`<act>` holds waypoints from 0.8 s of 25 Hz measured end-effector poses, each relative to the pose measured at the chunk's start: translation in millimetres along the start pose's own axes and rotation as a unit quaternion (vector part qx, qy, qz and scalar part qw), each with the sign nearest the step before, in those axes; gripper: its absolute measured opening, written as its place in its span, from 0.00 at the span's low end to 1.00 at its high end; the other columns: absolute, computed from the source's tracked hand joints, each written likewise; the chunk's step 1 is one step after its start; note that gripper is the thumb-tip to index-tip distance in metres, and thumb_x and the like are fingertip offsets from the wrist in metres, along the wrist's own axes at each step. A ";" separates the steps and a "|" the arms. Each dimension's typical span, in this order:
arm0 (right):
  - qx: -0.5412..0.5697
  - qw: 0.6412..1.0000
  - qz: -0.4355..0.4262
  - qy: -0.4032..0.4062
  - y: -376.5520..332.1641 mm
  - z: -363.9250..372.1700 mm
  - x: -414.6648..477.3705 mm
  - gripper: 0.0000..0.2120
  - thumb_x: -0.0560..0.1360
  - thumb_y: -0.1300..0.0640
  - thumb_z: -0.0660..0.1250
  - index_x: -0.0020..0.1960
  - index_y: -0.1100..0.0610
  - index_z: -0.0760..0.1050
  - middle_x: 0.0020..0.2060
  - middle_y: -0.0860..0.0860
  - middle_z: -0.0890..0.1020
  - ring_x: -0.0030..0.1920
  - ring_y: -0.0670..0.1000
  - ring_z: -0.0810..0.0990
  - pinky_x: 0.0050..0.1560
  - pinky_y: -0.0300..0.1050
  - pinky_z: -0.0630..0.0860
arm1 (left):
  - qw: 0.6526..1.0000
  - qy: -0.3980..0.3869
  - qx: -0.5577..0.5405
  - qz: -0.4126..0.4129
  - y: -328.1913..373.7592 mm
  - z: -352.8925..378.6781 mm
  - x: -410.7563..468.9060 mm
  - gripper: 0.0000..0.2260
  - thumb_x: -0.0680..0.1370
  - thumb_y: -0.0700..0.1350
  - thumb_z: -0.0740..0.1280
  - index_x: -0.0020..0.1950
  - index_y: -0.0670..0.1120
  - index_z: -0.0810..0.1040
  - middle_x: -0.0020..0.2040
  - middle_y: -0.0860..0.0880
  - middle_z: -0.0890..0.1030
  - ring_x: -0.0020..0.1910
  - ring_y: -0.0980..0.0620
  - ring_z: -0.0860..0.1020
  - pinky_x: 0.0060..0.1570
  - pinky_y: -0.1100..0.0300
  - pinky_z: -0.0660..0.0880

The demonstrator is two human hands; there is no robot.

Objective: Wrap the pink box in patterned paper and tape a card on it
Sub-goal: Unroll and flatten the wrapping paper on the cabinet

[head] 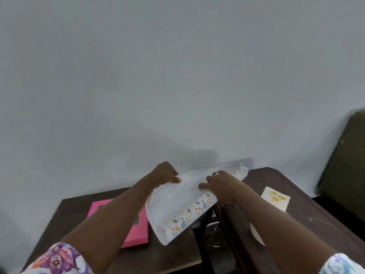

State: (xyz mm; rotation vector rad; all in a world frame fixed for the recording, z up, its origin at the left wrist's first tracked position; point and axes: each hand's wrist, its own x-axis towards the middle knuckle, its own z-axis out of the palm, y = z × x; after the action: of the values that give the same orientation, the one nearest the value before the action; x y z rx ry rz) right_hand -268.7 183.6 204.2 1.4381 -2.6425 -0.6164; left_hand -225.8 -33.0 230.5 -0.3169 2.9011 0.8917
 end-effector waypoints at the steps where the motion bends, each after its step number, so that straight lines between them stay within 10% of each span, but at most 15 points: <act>1: -0.005 1.000 -0.022 0.019 -17.2 -7.7 6.4 0.26 0.71 0.55 0.66 0.68 0.52 0.65 0.58 0.56 0.73 0.59 0.58 0.72 0.61 0.51 0.67 | 1.000 0.023 0.009 -0.009 -15.5 -14.3 -11.9 0.16 0.73 0.44 0.72 0.58 0.39 0.80 0.55 0.45 0.81 0.58 0.49 0.77 0.43 0.68 0.66; 11: 0.042 0.979 -0.169 0.103 -170.4 -37.4 61.2 0.23 0.71 0.64 0.62 0.66 0.58 0.64 0.51 0.59 0.77 0.50 0.60 0.77 0.52 0.52 0.70 | 0.981 0.111 0.100 -0.126 -175.0 -79.8 -92.1 0.11 0.75 0.45 0.68 0.54 0.42 0.80 0.56 0.48 0.80 0.59 0.49 0.75 0.52 0.61 0.69; 20: 0.097 0.981 -0.169 0.008 -202.8 -37.9 78.7 0.32 0.69 0.56 0.68 0.69 0.52 0.58 0.54 0.55 0.75 0.52 0.57 0.76 0.54 0.52 0.71 | 0.968 0.124 0.147 -0.159 -218.2 -62.7 -101.7 0.11 0.76 0.43 0.62 0.57 0.44 0.75 0.55 0.45 0.78 0.54 0.45 0.77 0.47 0.58 0.71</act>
State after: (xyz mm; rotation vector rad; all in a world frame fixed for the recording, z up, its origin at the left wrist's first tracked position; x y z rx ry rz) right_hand -142.9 9.7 152.2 1.9619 -2.5212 -0.3720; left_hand -79.5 -227.3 178.2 -0.8911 3.0140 0.3901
